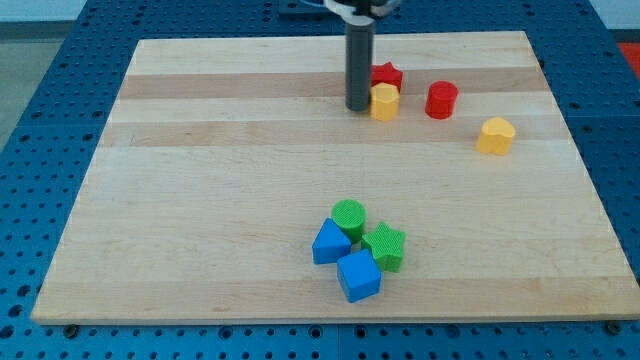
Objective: Push the red star on top of the hexagon
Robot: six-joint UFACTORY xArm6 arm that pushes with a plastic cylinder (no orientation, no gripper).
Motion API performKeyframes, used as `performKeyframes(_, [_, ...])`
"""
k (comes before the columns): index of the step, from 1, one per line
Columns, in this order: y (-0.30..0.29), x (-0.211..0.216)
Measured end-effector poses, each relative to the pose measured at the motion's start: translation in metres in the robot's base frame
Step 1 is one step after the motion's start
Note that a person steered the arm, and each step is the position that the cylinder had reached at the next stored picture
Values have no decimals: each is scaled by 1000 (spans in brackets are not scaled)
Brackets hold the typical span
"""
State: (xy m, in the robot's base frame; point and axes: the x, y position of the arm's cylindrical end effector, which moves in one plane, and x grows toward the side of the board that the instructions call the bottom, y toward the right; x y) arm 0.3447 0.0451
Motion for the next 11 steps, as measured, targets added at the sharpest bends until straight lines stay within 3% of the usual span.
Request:
performKeyframes(2, [62,31])
performKeyframes(3, [15,30])
performKeyframes(4, [-29,-12])
performKeyframes(6, [-21,-69])
performKeyframes(9, [48,-16])
performKeyframes(10, [70,-9])
performKeyframes(11, [46,-28])
